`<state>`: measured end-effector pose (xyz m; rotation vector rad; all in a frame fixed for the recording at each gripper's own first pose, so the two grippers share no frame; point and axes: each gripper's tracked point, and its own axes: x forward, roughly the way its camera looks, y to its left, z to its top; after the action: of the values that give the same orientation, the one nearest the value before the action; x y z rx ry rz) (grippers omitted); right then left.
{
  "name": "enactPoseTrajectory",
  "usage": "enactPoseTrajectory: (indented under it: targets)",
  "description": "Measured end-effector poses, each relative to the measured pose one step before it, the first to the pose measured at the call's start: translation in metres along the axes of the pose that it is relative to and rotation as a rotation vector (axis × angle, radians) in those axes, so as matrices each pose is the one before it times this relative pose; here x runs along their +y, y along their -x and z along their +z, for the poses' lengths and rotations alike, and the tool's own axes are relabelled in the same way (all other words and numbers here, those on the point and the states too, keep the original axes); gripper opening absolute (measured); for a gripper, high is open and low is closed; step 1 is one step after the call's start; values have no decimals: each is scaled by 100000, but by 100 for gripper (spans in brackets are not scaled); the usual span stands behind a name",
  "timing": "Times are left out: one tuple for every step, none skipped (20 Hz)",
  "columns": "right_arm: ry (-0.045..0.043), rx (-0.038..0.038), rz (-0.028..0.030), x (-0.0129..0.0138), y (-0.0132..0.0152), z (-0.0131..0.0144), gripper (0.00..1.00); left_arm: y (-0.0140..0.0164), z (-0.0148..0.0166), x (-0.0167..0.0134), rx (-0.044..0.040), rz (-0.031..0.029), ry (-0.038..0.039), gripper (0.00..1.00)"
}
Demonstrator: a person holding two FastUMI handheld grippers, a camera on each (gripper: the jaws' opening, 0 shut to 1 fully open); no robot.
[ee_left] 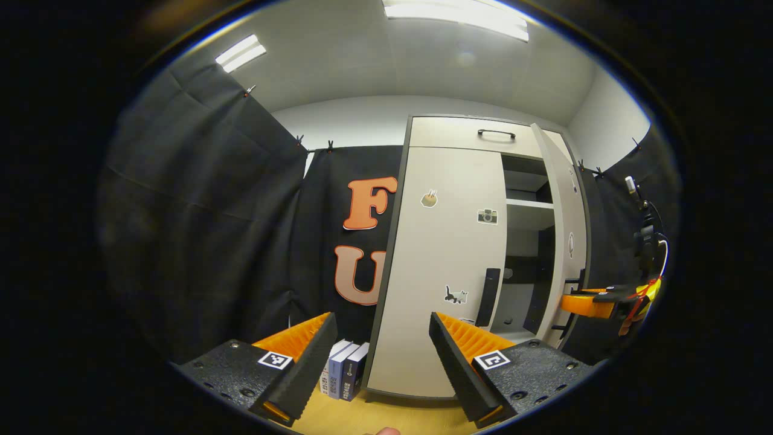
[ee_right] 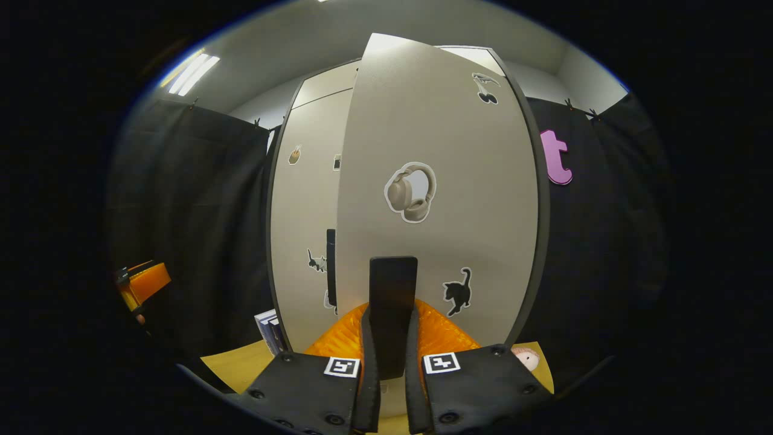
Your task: Open the right door of the double-door shoe cabinet with the right hand, and open the left door with the left hand.
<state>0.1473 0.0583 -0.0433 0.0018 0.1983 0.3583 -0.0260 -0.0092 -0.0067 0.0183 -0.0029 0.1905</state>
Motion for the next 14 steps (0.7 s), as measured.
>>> enactPoseTrajectory:
  targets:
    - [755,-199,567,-415,423,46,25,206,-38,-396,-149,189,366,94]
    - [787,92,286,-592,584,-66,25,218,37,-466,-128,27,41,94]
    - [197,-214,185,-636,900,-22,25,65,-92,-434,54,73,-251,94]
    - [-336,188,285,-671,704,-41,25,80,-252,-395,403,57,-37,94]
    - [-903,-537,706,-515,1136,90,25,66,-173,-569,413,-385,386,94]
    - [-1569,-353,592,-418,493,19,25,135,-140,-605,414,-577,643,94]
    - [-1377,-485,-19,-560,565,1,25,117,-227,-527,573,-517,697,94]
    - [-44,-133,-586,-627,438,-20,25,125,-257,-501,580,-783,623,94]
    - [482,-508,-1281,-627,489,-16,25,116,-248,-513,613,-950,168,94]
    - [728,-290,-1601,-649,346,60,24,-34,-247,-357,582,-446,-369,94]
    - [734,-428,-1531,-585,415,1,24,-26,-168,-239,335,63,-556,91]
    - [892,244,-1628,-681,330,-99,24,-31,-144,-208,78,-28,-327,94]
    - [782,-2,-1629,-717,431,-24,24,34,-96,-373,258,-411,54,94]
    - [901,95,-1515,-642,253,-86,24,-54,-144,-317,172,-529,414,91]
